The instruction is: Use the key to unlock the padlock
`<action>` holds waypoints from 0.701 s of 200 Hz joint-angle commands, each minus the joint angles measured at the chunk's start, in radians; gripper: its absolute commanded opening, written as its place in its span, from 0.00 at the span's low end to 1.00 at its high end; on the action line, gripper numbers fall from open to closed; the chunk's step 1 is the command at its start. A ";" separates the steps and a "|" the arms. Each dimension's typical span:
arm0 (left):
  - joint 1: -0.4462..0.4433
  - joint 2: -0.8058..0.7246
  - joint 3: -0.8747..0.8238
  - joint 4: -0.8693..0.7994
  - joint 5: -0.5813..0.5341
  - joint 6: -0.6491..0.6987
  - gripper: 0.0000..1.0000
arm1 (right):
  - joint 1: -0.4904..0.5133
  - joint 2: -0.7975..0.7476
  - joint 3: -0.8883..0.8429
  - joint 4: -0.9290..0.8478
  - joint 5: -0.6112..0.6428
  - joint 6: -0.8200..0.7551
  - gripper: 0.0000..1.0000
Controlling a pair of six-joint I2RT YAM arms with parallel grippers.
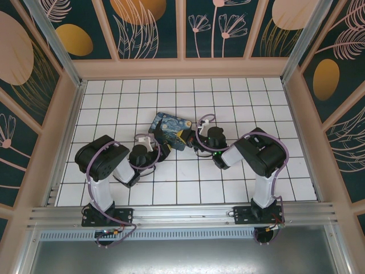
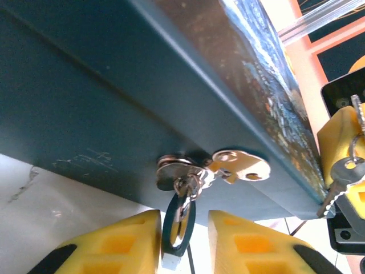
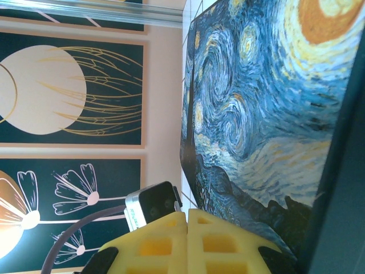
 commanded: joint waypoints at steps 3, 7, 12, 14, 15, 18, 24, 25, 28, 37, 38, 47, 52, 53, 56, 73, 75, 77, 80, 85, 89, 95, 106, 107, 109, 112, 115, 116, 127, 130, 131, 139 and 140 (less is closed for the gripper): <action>0.009 -0.013 0.007 -0.042 -0.002 0.004 0.21 | 0.000 0.012 0.010 -0.012 -0.004 0.004 0.00; 0.010 -0.015 0.011 -0.048 0.001 0.005 0.19 | 0.000 0.011 0.010 -0.013 -0.006 0.002 0.00; 0.010 -0.019 0.016 -0.056 0.008 0.005 0.16 | -0.001 0.006 0.010 -0.012 -0.008 0.000 0.00; 0.011 -0.021 0.016 -0.058 0.011 0.004 0.16 | 0.000 0.003 0.008 -0.012 -0.009 -0.002 0.00; 0.010 -0.022 0.017 -0.059 0.012 0.004 0.15 | 0.000 0.001 0.009 -0.011 -0.009 -0.002 0.00; 0.011 -0.024 0.018 -0.064 0.015 0.005 0.14 | 0.000 -0.006 0.009 -0.012 -0.008 -0.005 0.00; 0.012 -0.032 0.020 -0.080 0.020 0.002 0.13 | 0.000 -0.021 0.006 -0.014 -0.009 -0.013 0.00; 0.012 -0.034 0.020 -0.084 0.020 0.001 0.12 | 0.000 -0.023 0.005 -0.014 -0.009 -0.015 0.00; 0.014 -0.041 0.023 -0.093 0.023 0.001 0.12 | 0.001 -0.032 0.003 -0.019 -0.009 -0.020 0.00; 0.014 -0.058 0.029 -0.120 0.036 0.000 0.09 | 0.001 -0.067 -0.004 -0.035 -0.007 -0.038 0.00; 0.014 -0.060 0.031 -0.124 0.038 -0.001 0.09 | 0.003 -0.071 -0.005 -0.037 -0.007 -0.040 0.00; 0.018 -0.082 0.040 -0.157 0.058 -0.010 0.04 | 0.010 -0.115 -0.020 -0.053 -0.006 -0.065 0.00; 0.019 -0.095 0.046 -0.179 0.068 -0.013 0.02 | 0.015 -0.139 -0.031 -0.062 0.000 -0.076 0.00; 0.019 -0.098 0.047 -0.183 0.069 -0.012 0.02 | 0.016 -0.144 -0.033 -0.065 0.002 -0.078 0.00; 0.019 -0.106 0.051 -0.197 0.072 -0.014 0.01 | 0.021 -0.159 -0.041 -0.072 0.006 -0.085 0.00; 0.020 -0.156 0.078 -0.283 0.090 -0.012 0.00 | 0.050 -0.226 -0.091 -0.095 0.030 -0.112 0.00; 0.020 -0.161 0.082 -0.291 0.093 -0.013 0.00 | 0.054 -0.232 -0.097 -0.096 0.034 -0.114 0.00; 0.021 -0.165 0.084 -0.298 0.095 -0.013 0.00 | 0.058 -0.239 -0.104 -0.098 0.038 -0.116 0.00; 0.022 -0.171 0.089 -0.310 0.097 -0.015 0.00 | 0.064 -0.247 -0.115 -0.100 0.043 -0.117 0.00; 0.022 -0.173 0.096 -0.331 0.102 -0.017 0.00 | 0.075 -0.259 -0.133 -0.099 0.056 -0.118 0.00; 0.022 -0.195 0.102 -0.351 0.105 -0.020 0.00 | 0.082 -0.266 -0.148 -0.097 0.066 -0.116 0.00; 0.023 -0.212 0.108 -0.369 0.112 -0.024 0.00 | 0.093 -0.270 -0.166 -0.087 0.075 -0.113 0.00; 0.025 -0.229 0.114 -0.386 0.133 -0.043 0.00 | 0.118 -0.272 -0.205 -0.054 0.097 -0.099 0.00; 0.025 -0.231 0.115 -0.388 0.134 -0.046 0.00 | 0.120 -0.271 -0.208 -0.051 0.099 -0.097 0.00; 0.025 -0.233 0.116 -0.392 0.138 -0.051 0.00 | 0.125 -0.270 -0.213 -0.044 0.101 -0.094 0.00; 0.027 -0.238 0.117 -0.396 0.143 -0.057 0.00 | 0.133 -0.268 -0.225 -0.032 0.108 -0.091 0.00; 0.027 -0.243 0.118 -0.400 0.148 -0.062 0.00 | 0.139 -0.266 -0.235 -0.022 0.114 -0.087 0.00; 0.027 -0.245 0.118 -0.401 0.151 -0.063 0.00 | 0.141 -0.264 -0.237 -0.021 0.116 -0.086 0.00; 0.029 -0.262 0.117 -0.410 0.167 -0.083 0.00 | 0.168 -0.252 -0.270 0.016 0.144 -0.070 0.00; 0.030 -0.265 0.116 -0.411 0.170 -0.088 0.00 | 0.173 -0.247 -0.280 0.027 0.153 -0.064 0.00; 0.029 -0.267 0.116 -0.412 0.171 -0.091 0.00 | 0.176 -0.245 -0.283 0.031 0.155 -0.063 0.00; 0.030 -0.277 0.117 -0.416 0.181 -0.105 0.00 | 0.188 -0.232 -0.306 0.061 0.174 -0.049 0.00; 0.030 -0.279 0.118 -0.416 0.182 -0.108 0.00 | 0.189 -0.231 -0.308 0.064 0.177 -0.047 0.00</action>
